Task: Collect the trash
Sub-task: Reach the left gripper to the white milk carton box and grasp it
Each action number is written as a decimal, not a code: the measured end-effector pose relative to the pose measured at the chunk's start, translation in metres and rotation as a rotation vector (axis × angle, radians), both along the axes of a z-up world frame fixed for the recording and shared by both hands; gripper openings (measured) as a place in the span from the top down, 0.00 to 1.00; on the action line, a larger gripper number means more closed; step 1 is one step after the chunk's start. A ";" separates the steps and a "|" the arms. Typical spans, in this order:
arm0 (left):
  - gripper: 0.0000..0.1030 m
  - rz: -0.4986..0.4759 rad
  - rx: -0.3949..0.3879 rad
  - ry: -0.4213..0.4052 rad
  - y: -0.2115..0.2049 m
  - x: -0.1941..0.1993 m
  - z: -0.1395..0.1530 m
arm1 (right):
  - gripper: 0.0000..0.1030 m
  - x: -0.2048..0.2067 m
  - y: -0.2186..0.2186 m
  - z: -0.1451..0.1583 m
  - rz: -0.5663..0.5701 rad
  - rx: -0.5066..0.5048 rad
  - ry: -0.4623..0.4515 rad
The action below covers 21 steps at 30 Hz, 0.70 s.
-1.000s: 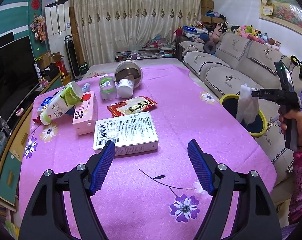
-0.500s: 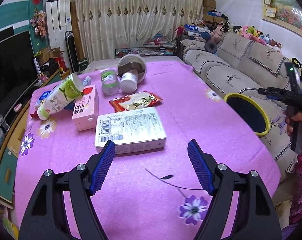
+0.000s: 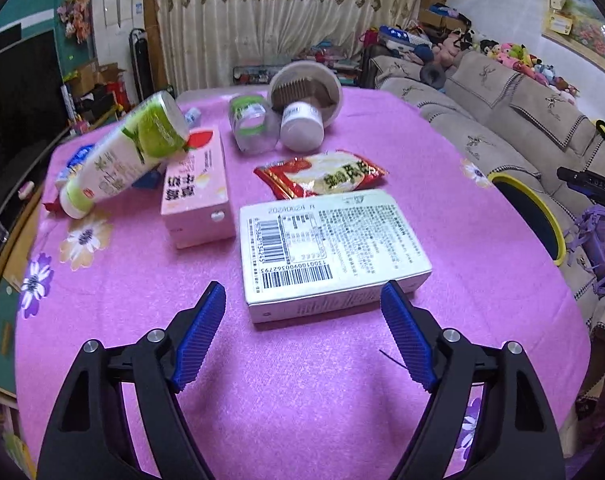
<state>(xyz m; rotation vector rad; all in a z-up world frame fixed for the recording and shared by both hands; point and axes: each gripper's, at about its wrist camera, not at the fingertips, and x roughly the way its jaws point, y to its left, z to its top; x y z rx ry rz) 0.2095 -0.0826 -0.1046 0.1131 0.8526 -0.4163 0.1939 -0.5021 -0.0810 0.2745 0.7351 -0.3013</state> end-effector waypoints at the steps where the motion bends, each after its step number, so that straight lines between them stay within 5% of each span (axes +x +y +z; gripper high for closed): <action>1: 0.23 -0.020 -0.006 0.011 -0.001 0.001 -0.003 | 0.46 0.000 0.000 0.000 0.000 0.000 -0.001; 6: 0.23 -0.116 -0.038 0.035 -0.018 -0.013 -0.007 | 0.45 0.001 0.002 0.002 0.003 0.004 -0.006; 12: 0.23 -0.437 -0.057 0.054 -0.069 -0.072 -0.002 | 0.45 0.001 0.006 0.004 0.017 0.008 -0.017; 16: 0.21 -0.363 -0.016 -0.054 -0.063 -0.060 0.019 | 0.44 -0.001 0.006 0.006 0.023 0.006 -0.023; 21: 0.20 -0.290 0.032 -0.069 -0.056 -0.012 0.015 | 0.43 -0.002 0.004 0.006 0.020 0.013 -0.026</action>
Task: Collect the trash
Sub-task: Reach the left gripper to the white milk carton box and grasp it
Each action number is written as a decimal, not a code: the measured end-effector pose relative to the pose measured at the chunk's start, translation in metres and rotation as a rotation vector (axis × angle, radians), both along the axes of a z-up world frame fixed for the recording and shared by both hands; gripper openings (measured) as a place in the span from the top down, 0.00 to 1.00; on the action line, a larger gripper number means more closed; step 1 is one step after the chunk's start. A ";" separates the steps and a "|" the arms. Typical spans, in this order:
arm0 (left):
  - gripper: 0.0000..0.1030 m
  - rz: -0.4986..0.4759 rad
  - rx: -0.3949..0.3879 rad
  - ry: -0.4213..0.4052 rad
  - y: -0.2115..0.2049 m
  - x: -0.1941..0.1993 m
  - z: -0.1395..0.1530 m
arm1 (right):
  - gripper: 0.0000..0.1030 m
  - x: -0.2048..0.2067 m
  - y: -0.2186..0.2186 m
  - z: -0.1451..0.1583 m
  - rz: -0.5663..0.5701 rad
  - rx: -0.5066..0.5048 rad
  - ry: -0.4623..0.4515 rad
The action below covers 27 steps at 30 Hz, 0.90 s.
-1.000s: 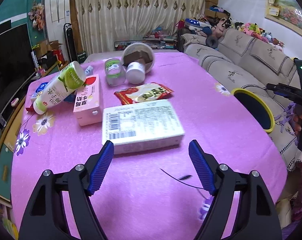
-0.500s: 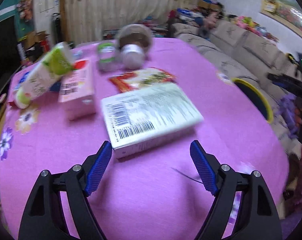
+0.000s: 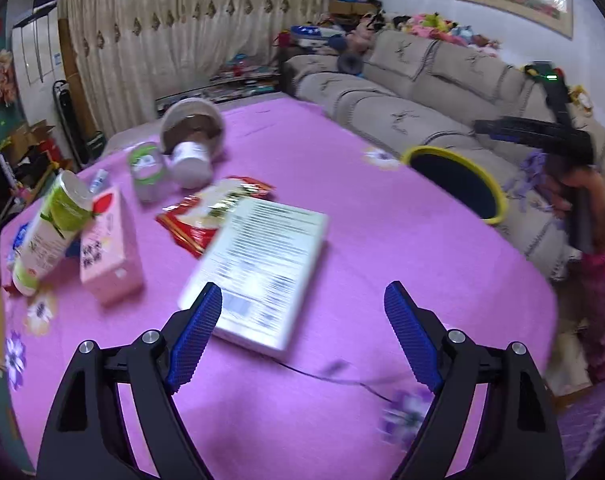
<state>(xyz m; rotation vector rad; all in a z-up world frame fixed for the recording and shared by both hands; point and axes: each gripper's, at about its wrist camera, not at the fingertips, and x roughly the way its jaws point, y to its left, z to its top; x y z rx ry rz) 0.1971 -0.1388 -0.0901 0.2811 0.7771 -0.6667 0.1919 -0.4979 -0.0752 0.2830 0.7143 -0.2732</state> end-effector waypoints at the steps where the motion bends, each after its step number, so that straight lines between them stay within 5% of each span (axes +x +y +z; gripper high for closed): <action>1: 0.20 -0.001 0.019 -0.002 -0.001 0.009 -0.003 | 0.43 0.000 0.000 -0.001 0.001 0.000 0.002; 12: 0.14 -0.011 0.070 0.037 -0.004 0.050 -0.019 | 0.43 0.007 0.001 -0.009 0.005 0.009 0.023; 27: 0.15 -0.025 0.133 0.058 -0.015 0.052 -0.034 | 0.43 0.007 0.004 -0.014 0.015 0.018 0.028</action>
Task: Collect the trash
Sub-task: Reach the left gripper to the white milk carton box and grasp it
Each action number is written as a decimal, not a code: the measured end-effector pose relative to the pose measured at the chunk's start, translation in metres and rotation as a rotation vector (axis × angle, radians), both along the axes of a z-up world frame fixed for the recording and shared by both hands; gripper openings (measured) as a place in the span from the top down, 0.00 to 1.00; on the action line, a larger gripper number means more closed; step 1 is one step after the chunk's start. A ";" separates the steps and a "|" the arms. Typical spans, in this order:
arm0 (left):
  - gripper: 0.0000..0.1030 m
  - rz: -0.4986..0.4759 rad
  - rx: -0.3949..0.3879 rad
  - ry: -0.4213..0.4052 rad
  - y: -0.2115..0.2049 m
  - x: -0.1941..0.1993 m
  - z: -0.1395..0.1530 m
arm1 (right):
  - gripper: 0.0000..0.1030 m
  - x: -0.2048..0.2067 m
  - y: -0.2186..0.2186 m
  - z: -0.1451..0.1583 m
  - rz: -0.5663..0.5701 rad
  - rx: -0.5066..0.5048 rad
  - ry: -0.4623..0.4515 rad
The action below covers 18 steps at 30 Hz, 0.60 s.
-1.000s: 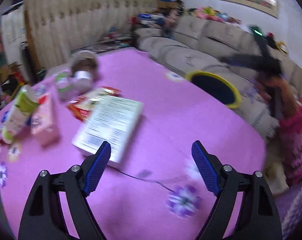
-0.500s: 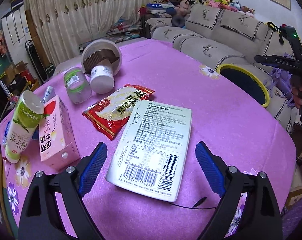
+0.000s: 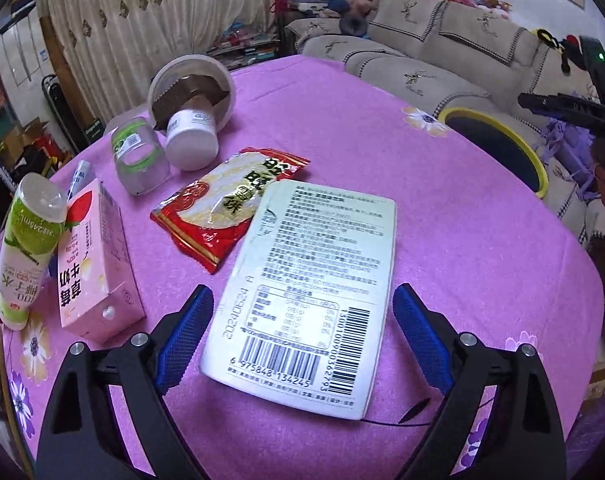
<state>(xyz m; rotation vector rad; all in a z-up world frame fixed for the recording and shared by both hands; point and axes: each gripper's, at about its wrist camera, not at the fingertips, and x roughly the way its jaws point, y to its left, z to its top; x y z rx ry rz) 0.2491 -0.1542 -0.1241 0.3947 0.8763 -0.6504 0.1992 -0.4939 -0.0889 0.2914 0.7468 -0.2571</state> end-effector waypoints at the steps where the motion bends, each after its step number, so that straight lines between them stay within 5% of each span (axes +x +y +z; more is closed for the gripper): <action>1: 0.17 -0.001 0.012 -0.005 -0.001 -0.001 -0.001 | 0.43 0.000 -0.001 -0.001 -0.001 0.001 0.000; 9: 0.23 0.012 0.051 -0.042 -0.008 -0.010 -0.002 | 0.43 -0.004 -0.001 -0.006 0.007 0.015 0.001; 18: 0.26 -0.047 -0.012 -0.082 -0.033 -0.048 0.021 | 0.43 -0.029 -0.010 -0.005 -0.010 0.032 -0.024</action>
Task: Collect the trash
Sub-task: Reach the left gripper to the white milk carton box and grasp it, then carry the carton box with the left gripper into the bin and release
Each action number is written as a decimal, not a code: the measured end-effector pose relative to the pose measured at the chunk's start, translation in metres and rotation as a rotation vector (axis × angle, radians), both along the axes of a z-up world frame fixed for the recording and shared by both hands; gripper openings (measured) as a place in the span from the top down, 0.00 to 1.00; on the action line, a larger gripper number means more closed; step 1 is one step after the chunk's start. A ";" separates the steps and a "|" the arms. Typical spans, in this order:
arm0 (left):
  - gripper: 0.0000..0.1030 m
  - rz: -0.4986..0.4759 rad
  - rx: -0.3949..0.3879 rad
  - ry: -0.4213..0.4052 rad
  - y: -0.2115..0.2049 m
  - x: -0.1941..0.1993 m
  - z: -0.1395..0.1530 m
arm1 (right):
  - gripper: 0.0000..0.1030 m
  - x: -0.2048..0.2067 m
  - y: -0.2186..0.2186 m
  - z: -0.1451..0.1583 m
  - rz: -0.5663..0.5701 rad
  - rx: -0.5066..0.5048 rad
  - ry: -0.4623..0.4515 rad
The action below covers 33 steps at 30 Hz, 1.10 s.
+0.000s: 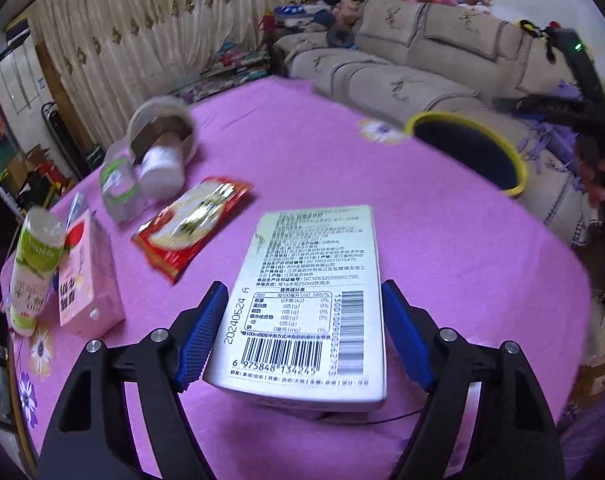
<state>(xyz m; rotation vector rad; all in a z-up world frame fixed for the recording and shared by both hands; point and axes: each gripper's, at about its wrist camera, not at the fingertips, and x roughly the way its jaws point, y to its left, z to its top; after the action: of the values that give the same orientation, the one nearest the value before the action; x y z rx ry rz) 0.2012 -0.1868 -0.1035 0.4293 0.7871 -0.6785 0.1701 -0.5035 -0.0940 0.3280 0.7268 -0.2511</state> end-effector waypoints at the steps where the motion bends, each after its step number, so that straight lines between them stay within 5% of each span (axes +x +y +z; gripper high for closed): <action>1: 0.26 -0.015 -0.007 -0.007 -0.007 -0.004 0.005 | 0.43 -0.005 -0.002 0.000 -0.004 -0.001 -0.004; 4: 0.27 -0.053 -0.031 -0.013 -0.027 -0.011 0.016 | 0.43 -0.016 -0.008 0.002 -0.019 -0.001 -0.014; 5: 0.34 -0.070 -0.040 -0.014 -0.035 -0.013 0.019 | 0.43 -0.019 -0.010 0.002 -0.023 0.000 -0.017; 7: 0.68 -0.102 -0.057 -0.009 -0.051 -0.017 0.024 | 0.43 -0.027 -0.016 0.002 -0.036 0.004 -0.024; 13: 0.69 -0.088 -0.054 0.038 -0.089 -0.006 0.025 | 0.42 -0.045 -0.032 0.003 -0.069 0.013 -0.036; 16: 0.28 -0.009 0.002 0.037 -0.088 -0.003 0.017 | 0.42 -0.048 -0.037 0.000 -0.067 0.018 -0.031; 20: 0.15 0.161 0.117 -0.013 -0.077 -0.006 0.010 | 0.40 -0.043 -0.041 -0.007 -0.060 0.041 -0.028; 26: 0.13 0.292 0.091 0.055 -0.066 -0.006 0.005 | 0.40 -0.032 -0.036 -0.015 -0.028 0.073 -0.031; 33: 0.13 0.317 0.064 0.130 -0.066 -0.015 -0.007 | 0.39 -0.037 -0.033 -0.009 -0.014 0.070 -0.044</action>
<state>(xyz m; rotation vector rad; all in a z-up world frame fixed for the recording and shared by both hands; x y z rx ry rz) 0.1860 -0.2529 -0.1102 0.3111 0.9777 -0.3887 0.1334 -0.5366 -0.1032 0.4039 0.6911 -0.2320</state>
